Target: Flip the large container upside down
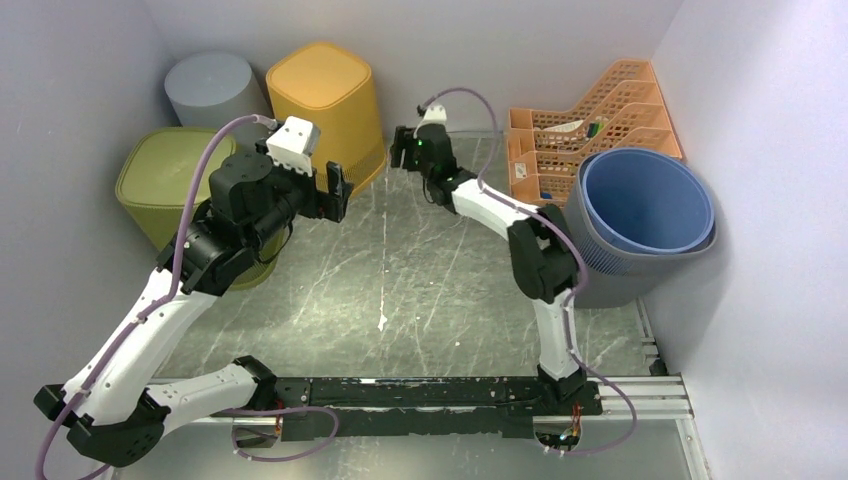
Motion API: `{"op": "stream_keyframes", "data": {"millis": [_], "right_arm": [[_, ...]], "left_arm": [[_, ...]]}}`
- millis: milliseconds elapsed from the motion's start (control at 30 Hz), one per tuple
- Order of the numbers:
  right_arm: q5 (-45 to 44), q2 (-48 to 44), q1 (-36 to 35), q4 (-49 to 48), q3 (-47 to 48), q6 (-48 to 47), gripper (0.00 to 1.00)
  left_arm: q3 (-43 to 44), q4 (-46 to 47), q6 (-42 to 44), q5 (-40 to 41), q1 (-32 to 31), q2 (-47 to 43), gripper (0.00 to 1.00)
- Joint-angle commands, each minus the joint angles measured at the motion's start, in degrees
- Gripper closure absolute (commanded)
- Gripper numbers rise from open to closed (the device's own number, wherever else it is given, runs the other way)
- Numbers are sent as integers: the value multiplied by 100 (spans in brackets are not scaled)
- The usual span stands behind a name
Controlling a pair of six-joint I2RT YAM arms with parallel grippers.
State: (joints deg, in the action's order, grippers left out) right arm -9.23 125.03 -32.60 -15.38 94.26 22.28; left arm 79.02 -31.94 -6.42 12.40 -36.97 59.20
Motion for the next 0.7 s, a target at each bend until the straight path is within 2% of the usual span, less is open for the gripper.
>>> {"op": "stream_keyframes", "data": {"millis": [0, 167, 300, 433, 667], "right_arm": [[-789, -1279, -27, 968, 219, -983, 36], [-1559, -2208, -27, 2413, 310, -1404, 36], [-2777, -2978, 78, 3347, 229, -1585, 35], [-3578, -3518, 252, 4448, 329, -1631, 35], [-3870, -4425, 858, 5382, 169, -1226, 35]], "left_arm": [[-268, 13, -104, -30, -38, -30, 1], [-462, 127, -253, -219, -33, 6, 1], [-529, 224, -303, -348, -33, -48, 1], [-610, 304, -325, -422, -34, -71, 1], [-777, 545, -370, -697, -38, -102, 1]]}}
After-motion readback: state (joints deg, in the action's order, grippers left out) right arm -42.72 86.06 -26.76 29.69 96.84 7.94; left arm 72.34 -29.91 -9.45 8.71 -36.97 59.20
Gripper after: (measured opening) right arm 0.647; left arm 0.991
